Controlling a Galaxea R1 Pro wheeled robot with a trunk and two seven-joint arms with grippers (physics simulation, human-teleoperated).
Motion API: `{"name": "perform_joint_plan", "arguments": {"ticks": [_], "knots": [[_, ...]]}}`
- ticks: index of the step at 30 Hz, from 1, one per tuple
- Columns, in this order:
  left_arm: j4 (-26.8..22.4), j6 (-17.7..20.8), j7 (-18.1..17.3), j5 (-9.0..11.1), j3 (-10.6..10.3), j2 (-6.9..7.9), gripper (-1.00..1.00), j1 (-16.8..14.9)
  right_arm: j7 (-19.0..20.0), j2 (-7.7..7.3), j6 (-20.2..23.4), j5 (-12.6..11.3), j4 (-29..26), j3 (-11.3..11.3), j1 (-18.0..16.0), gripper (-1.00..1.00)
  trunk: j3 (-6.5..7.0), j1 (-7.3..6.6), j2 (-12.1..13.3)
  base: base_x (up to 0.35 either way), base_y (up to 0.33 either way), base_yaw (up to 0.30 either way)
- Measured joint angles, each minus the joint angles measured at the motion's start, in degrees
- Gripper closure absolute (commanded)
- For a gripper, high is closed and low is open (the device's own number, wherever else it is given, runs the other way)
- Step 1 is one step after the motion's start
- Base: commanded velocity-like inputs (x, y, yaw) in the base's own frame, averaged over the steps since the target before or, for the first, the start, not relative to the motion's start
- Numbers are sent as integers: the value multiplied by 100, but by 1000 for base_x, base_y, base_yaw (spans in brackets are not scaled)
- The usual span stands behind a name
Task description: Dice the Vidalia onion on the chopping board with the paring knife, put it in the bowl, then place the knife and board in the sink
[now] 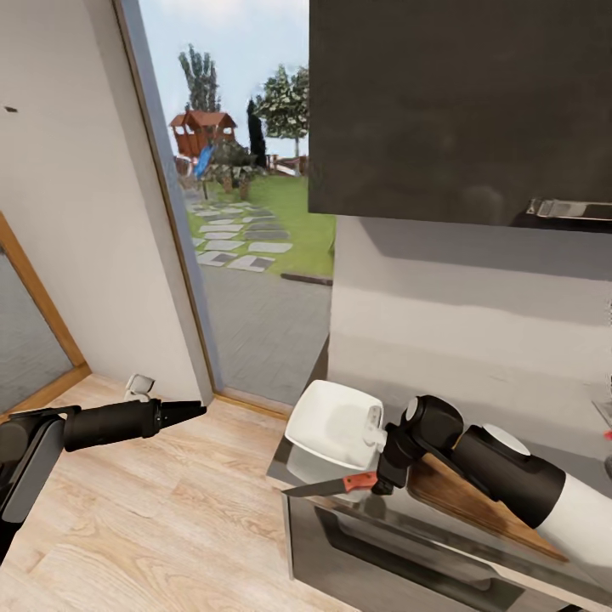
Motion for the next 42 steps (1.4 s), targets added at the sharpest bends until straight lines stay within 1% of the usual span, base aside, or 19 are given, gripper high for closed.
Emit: {"name": "perform_joint_plan", "arguments": {"ticks": [14,20,28,35,42], "knots": [[0,0,-20,3,0,0,-100,1,-2,2,0,-9,0,-27,0,-100,-22,0,0,0,-39,0],[0,0,-30,2,0,1,-100,1,-9,2,1,-10,0,-29,0,-100,-70,0,0,0,0,0],[0,-2,-169,-7,0,8,-100,0,-11,2,1,-5,0,-29,0,-100,-143,0,0,0,0,0],[0,-2,-176,-8,0,4,-100,3,-11,2,0,63,0,-33,0,-100,-209,1,0,0,0,0],[0,-2,-175,-9,1,6,-100,2,-11,2,0,81,0,-30,0,-100,-274,1,0,0,0,0]]}}
